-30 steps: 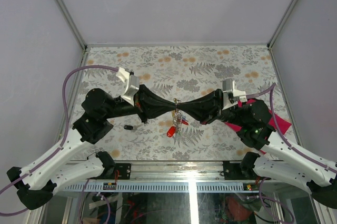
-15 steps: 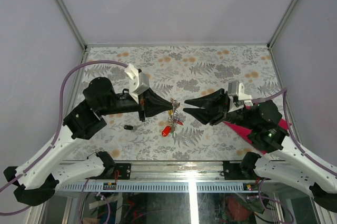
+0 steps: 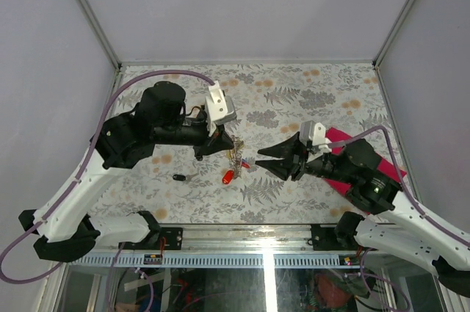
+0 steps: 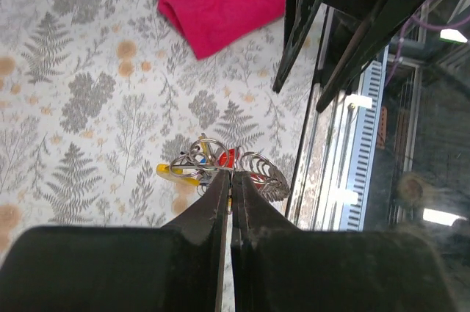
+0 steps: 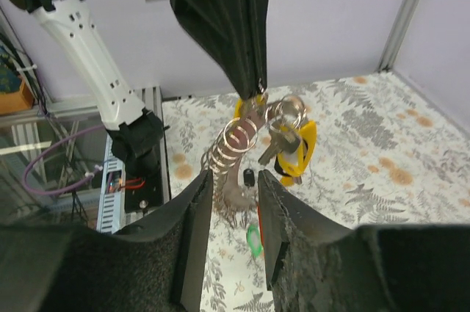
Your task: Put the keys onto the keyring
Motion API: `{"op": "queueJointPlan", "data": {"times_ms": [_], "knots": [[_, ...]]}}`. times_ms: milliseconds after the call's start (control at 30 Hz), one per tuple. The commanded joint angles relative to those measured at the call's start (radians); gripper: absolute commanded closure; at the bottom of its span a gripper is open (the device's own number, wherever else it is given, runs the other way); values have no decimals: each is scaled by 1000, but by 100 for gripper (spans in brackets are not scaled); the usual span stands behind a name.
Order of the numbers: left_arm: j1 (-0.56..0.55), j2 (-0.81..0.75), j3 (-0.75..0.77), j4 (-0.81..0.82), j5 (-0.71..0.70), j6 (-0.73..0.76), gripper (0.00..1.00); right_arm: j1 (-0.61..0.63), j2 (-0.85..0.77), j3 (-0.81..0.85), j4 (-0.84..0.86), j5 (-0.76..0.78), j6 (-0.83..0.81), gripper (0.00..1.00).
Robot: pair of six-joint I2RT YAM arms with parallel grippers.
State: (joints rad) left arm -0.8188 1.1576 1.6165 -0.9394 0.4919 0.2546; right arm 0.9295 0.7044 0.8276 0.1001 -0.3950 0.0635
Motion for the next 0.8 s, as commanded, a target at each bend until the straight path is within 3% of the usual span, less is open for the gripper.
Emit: {"op": "queueJointPlan", "data": {"times_ms": [0,500,767], "knots": [[-17,54,108,-199,-75,92,100,6,35,-38,106,-58,4,62],[-105,112,149,-259,-96,122,100,5,156,-80,356,-145,62,63],[-133,123,160,-257,-108,121,100,5,201,-64,377,-182,81,69]]}}
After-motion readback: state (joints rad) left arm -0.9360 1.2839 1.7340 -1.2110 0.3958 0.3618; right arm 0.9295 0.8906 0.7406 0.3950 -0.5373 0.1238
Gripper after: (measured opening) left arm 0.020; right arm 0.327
